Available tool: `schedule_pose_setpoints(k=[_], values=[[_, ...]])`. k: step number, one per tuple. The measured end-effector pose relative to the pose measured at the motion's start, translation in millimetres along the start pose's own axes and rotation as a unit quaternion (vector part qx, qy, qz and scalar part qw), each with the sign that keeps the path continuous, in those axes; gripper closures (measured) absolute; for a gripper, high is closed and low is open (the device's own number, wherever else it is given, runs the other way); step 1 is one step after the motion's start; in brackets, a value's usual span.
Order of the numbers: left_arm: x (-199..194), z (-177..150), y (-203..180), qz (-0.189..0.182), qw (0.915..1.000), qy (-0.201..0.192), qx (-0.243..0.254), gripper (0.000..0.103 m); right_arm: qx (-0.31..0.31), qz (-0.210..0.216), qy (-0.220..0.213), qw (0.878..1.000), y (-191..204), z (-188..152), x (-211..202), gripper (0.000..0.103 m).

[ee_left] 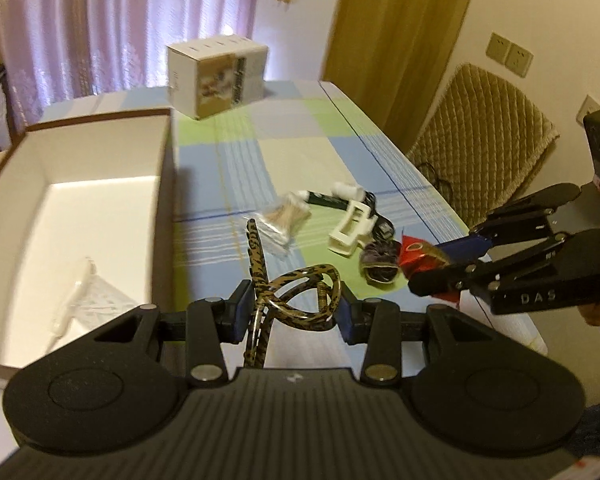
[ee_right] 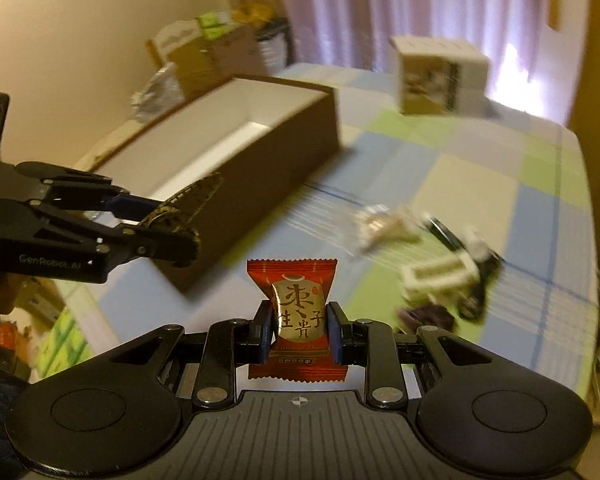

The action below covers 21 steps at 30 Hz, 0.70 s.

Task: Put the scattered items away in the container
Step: 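Carry the hair clip and red snack packet over the cardboard box with both tools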

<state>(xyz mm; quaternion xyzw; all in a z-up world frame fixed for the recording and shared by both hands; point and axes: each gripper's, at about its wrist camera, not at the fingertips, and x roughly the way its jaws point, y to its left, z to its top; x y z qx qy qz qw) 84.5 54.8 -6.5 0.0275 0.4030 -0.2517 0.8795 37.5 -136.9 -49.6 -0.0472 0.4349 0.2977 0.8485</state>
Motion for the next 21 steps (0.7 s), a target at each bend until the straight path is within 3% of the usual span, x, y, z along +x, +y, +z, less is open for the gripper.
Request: schedule_pose_setpoints(k=[10, 21], values=[[-46.5, -5.7, 52.0, 0.037, 0.9988, -0.021, -0.023, 0.066, -0.045, 0.031, -0.019, 0.998, 54.4, 38.1, 25.3, 0.078], [-66.4, -1.9, 121.4, 0.064, 0.9971, -0.029, -0.027, 0.066, -0.072, 0.053, -0.039, 0.995, 107.2, 82.8, 66.7, 0.078]])
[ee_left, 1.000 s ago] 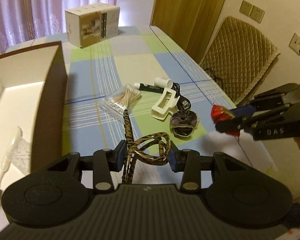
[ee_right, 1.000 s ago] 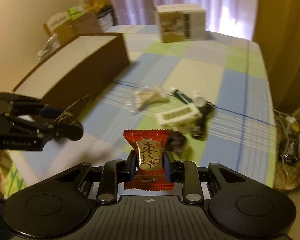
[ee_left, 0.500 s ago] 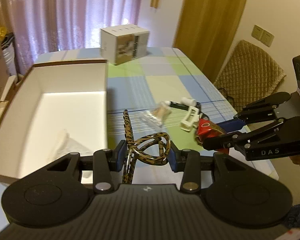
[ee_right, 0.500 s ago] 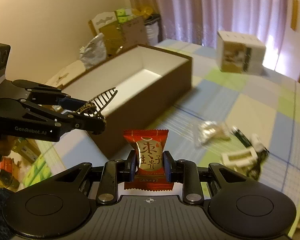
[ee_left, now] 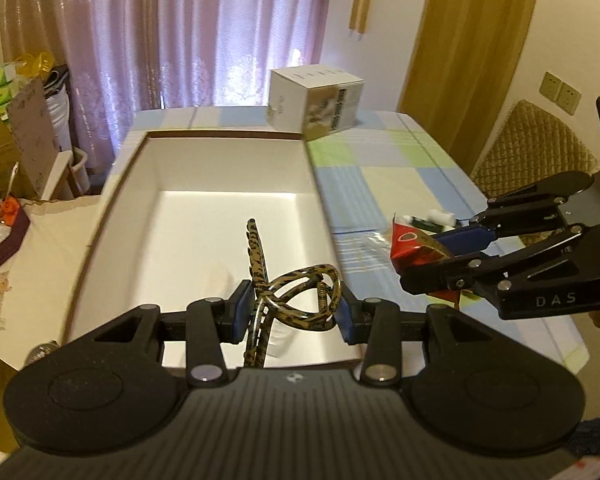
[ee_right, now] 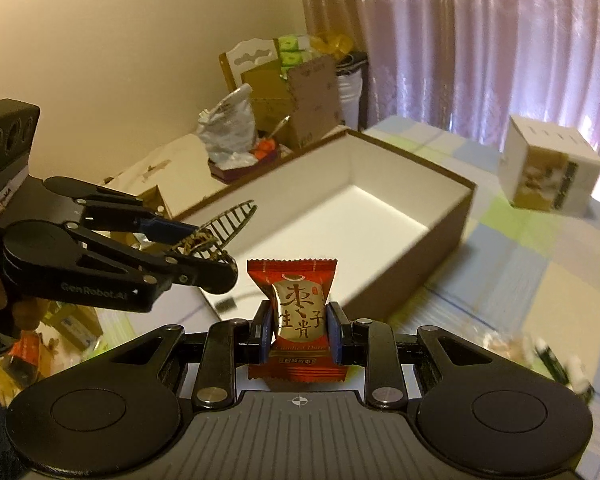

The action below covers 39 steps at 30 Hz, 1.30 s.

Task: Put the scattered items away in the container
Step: 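Carry the hair clip and red snack packet over the cardboard box with both tools, then open the left tool to drop the hair clip while the right tool releases the snack packet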

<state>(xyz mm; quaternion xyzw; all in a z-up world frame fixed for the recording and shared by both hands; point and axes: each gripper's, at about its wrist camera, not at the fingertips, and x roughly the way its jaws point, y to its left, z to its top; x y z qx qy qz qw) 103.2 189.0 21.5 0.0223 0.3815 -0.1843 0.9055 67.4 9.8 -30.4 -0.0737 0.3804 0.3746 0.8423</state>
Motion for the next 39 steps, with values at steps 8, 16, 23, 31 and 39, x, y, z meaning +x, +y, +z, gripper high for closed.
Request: schedule_pose_setpoints(k=[8, 16, 23, 31, 39], values=[[22.6, 11.1, 48.7, 0.011, 0.9997, 0.011, 0.019, 0.066, 0.008, -0.007, 0.02, 1.0, 8.0, 25.7, 58.6, 0.078], [59.7, 14.0, 86.8, 0.003, 0.9983, 0.046, 0.036, 0.066, 0.023, -0.018, 0.065, 0.997, 8.5, 32.6, 109.2, 0.078], [92.5, 15.7, 110.9, -0.013, 0.995, 0.087, 0.047, 0.066, 0.029, -0.003, 0.121, 0.992, 4.1, 29.4, 152.2, 0.078], [118.4, 9.0, 117.4, -0.027, 0.99, 0.126, 0.058, 0.066, 0.04, 0.02, 0.166, 0.985, 1.6, 24.4, 185.3, 0.078], [138.7, 9.4, 114.5, -0.029, 0.9851, 0.154, 0.07, 0.066, 0.057, 0.028, 0.186, 0.98, -6.3, 24.2, 197.4, 0.078]])
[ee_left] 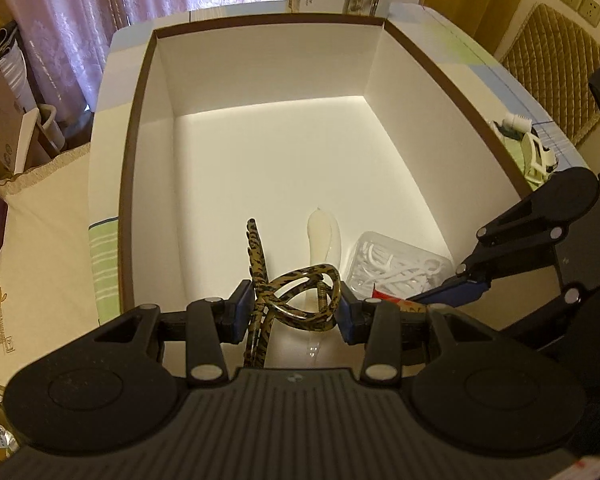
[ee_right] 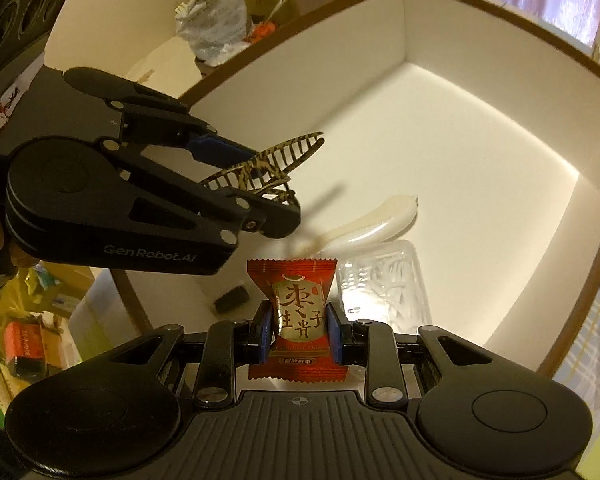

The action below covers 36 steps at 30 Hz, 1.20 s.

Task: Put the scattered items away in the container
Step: 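Open the left tool to drop the hair clip while the right tool releases the snack packet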

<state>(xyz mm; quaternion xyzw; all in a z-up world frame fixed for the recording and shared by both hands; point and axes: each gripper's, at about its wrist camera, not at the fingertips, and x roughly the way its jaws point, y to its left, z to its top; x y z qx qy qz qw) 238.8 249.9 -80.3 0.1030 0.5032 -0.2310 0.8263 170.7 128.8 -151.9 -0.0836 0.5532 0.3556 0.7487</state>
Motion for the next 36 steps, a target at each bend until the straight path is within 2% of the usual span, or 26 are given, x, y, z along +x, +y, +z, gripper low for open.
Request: schedule_pose_setpoints(k=[15, 17, 22, 30, 36], values=[[12.2, 2.8, 2.5, 0.009, 0.9999, 0.008, -0.009, 0.069, 0.024, 0.011, 0.015, 1.0, -6.8, 0.3, 5.5, 0.076], [10.8, 1.3, 2.7, 0.007, 0.9999, 0.008, -0.012, 0.068, 0.032, 0.015, 0.015, 0.999, -5.7, 1.2, 4.3, 0.071], [4.1, -0.3, 1.3, 0.006, 0.9998, 0.002, -0.02, 0.064, 0.045, 0.022, -0.006, 0.999, -7.7, -1.8, -6.6, 0.041], [-5.4, -2.1, -4.1, 0.007, 0.9997, -0.004, -0.023, 0.055, 0.032, 0.01, -0.021, 0.999, 3.0, -5.2, -18.3, 0.027], [-12.0, -5.5, -10.3, 0.006, 0.9997, -0.006, -0.023, 0.044, 0.017, -0.005, -0.045, 0.999, 14.5, -6.7, -32.6, 0.02]])
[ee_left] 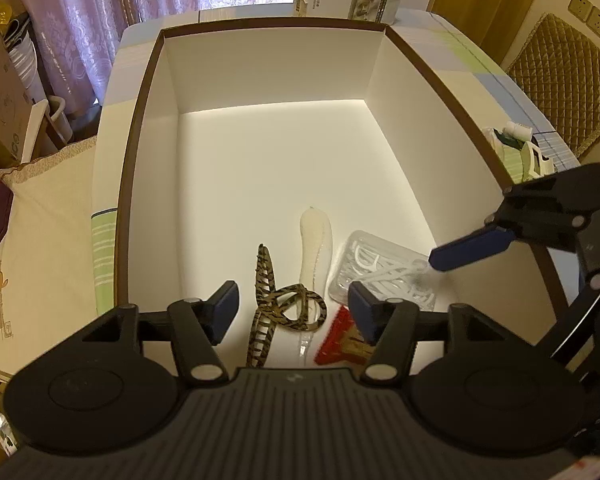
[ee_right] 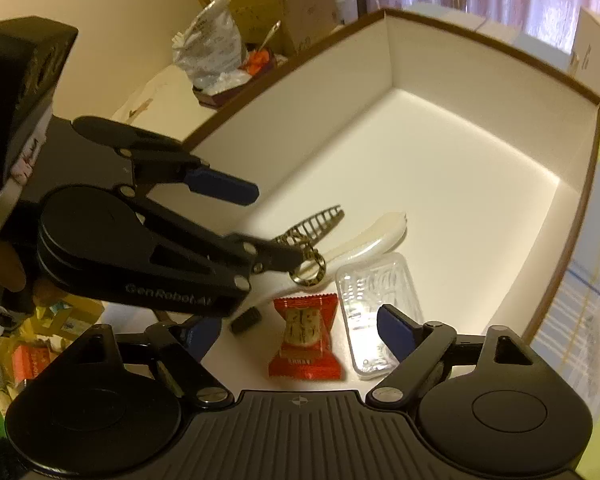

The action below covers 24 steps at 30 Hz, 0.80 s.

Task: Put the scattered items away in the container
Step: 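Open the left tool to drop the hair clip while the right tool releases the snack packet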

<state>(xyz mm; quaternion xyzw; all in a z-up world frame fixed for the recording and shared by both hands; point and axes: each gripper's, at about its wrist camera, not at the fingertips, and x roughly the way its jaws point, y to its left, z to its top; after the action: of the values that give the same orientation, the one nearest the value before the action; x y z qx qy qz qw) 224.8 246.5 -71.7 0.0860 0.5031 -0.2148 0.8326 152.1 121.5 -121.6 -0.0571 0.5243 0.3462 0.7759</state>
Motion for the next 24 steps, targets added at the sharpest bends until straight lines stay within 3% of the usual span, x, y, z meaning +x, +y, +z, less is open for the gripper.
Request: schedule_pose_setpoints(k=[4, 24], values=[[-11.1, -3.5, -3.2, 0.004, 0.9999, -0.01, -0.006, 0.028, 0.003, -0.028, -0.019, 0.999, 3.3, -1.6, -10.9, 0.01], [-56.6, -18.0, -26.1, 0.013, 0.9985, -0.047, -0.023, 0.02, -0.012, -0.05, -0.052, 0.997, 14.0, -35.2, -57.0, 0.006]])
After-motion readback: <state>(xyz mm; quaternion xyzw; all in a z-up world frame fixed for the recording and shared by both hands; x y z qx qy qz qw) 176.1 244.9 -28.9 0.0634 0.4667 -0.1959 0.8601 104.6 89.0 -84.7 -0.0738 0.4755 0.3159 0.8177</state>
